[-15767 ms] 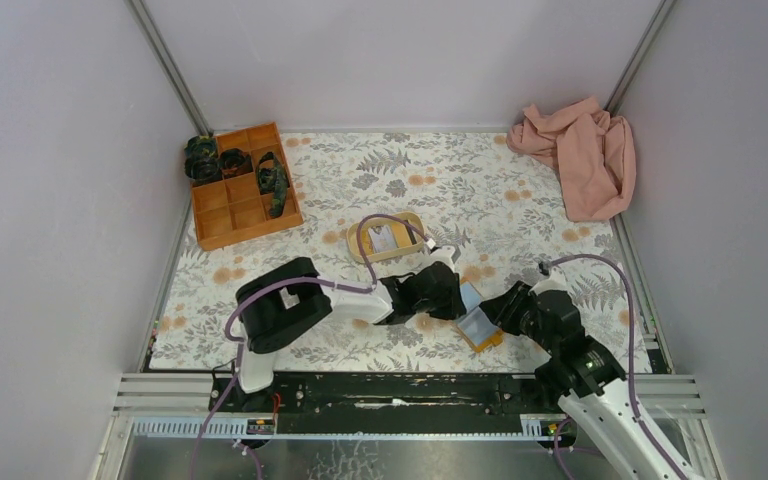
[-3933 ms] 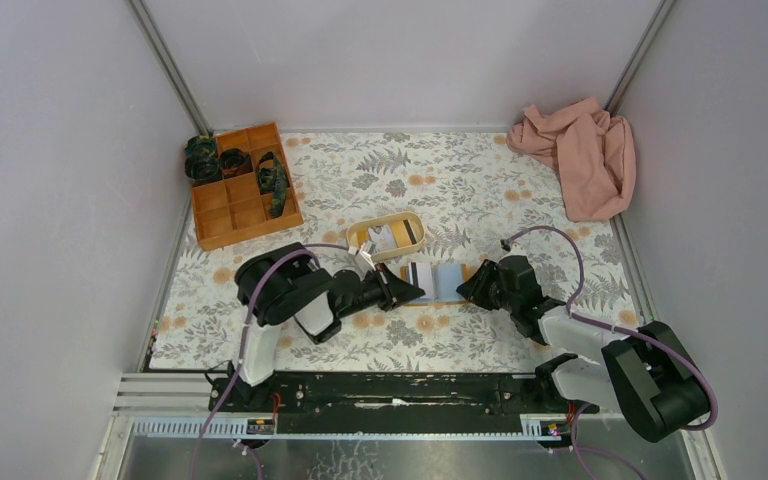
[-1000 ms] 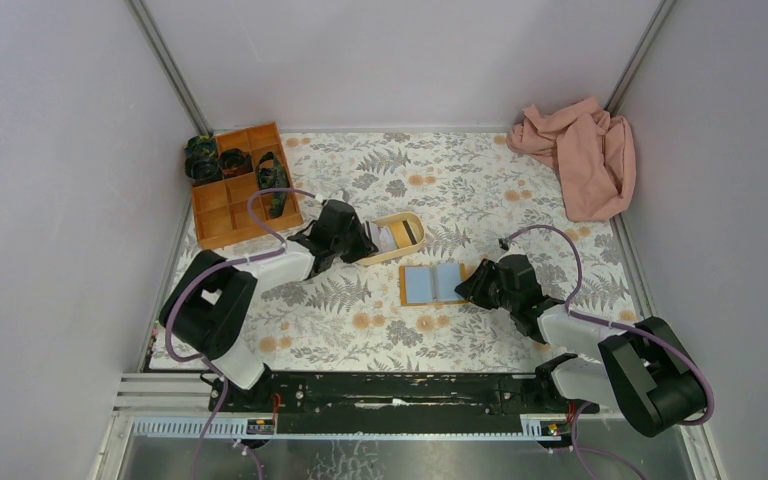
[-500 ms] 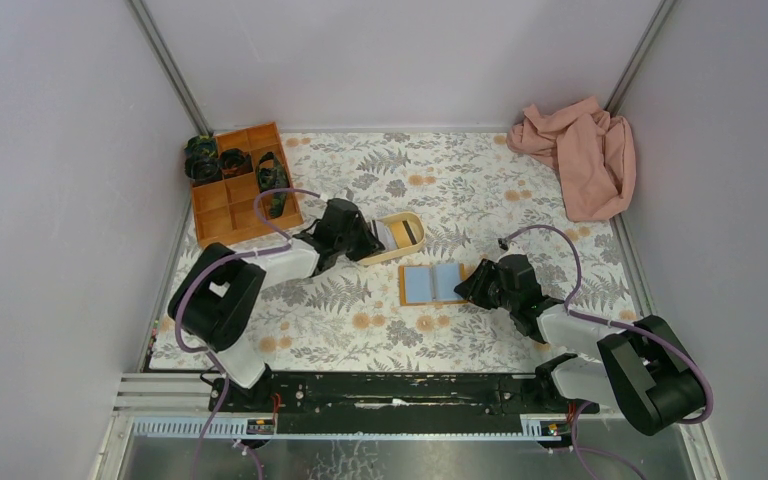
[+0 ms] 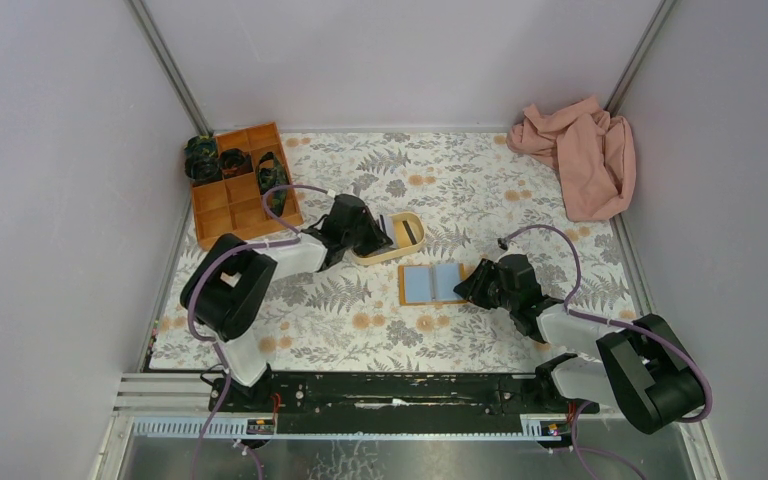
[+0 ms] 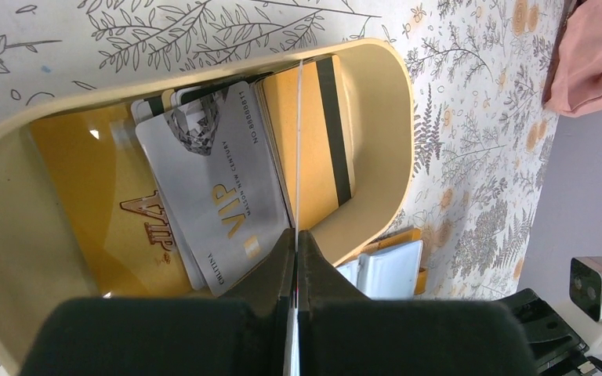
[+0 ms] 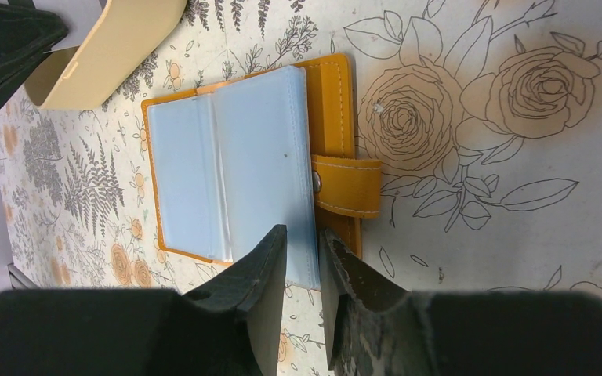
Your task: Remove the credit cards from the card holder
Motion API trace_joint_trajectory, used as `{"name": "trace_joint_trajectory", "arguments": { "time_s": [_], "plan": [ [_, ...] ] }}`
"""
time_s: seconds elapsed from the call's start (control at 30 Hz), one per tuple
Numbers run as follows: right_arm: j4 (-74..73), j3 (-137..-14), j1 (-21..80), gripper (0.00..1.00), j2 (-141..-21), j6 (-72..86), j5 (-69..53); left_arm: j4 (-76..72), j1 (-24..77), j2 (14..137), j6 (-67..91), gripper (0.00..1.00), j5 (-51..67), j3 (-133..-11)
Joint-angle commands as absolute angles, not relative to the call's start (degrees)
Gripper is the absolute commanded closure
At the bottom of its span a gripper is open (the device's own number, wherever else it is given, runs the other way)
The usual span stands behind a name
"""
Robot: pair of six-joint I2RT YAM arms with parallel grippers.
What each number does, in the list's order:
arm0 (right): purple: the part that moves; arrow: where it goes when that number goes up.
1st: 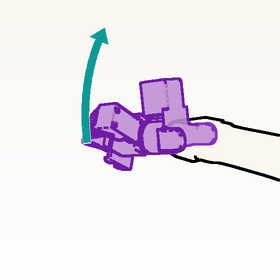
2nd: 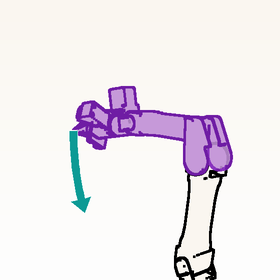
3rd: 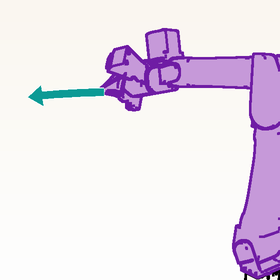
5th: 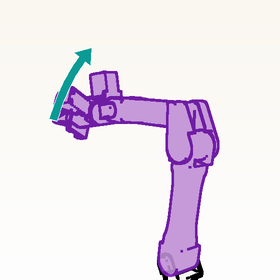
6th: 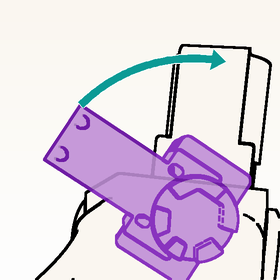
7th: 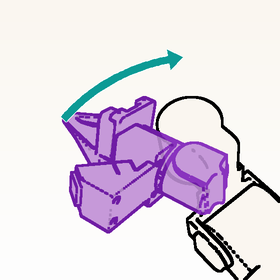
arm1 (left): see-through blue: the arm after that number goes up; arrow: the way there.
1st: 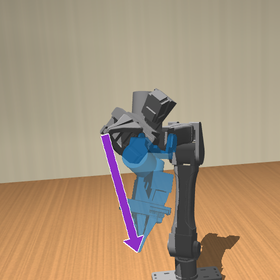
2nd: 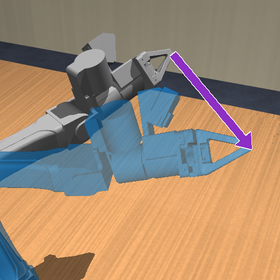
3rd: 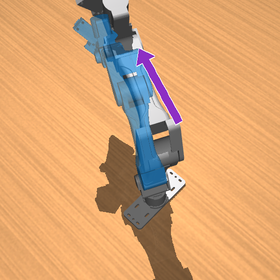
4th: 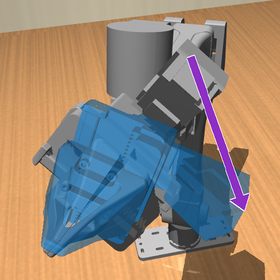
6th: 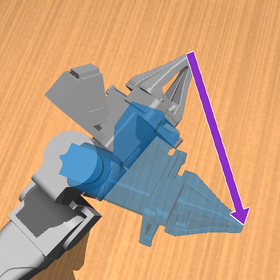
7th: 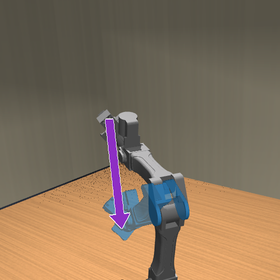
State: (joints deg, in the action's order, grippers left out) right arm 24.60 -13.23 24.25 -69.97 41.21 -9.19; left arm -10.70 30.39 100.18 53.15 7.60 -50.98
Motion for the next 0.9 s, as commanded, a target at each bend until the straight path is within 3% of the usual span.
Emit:
{"name": "trace_joint_trajectory", "arguments": {
  "time_s": [0.0, 0.87],
  "plan": [
    [21.1, -13.3, 24.2, 0.71, -71.3, 39.9, -9.7, -15.2, 30.8, 101.9, 54.2, 1.00, 8.5, -53.1],
    [21.1, -13.5, 24.1, 0.71, -71.7, 39.8, -9.8, -16.6, 32.7, 108.8, 55.6, 1.00, 9.9, -59.3]
  ]
}}
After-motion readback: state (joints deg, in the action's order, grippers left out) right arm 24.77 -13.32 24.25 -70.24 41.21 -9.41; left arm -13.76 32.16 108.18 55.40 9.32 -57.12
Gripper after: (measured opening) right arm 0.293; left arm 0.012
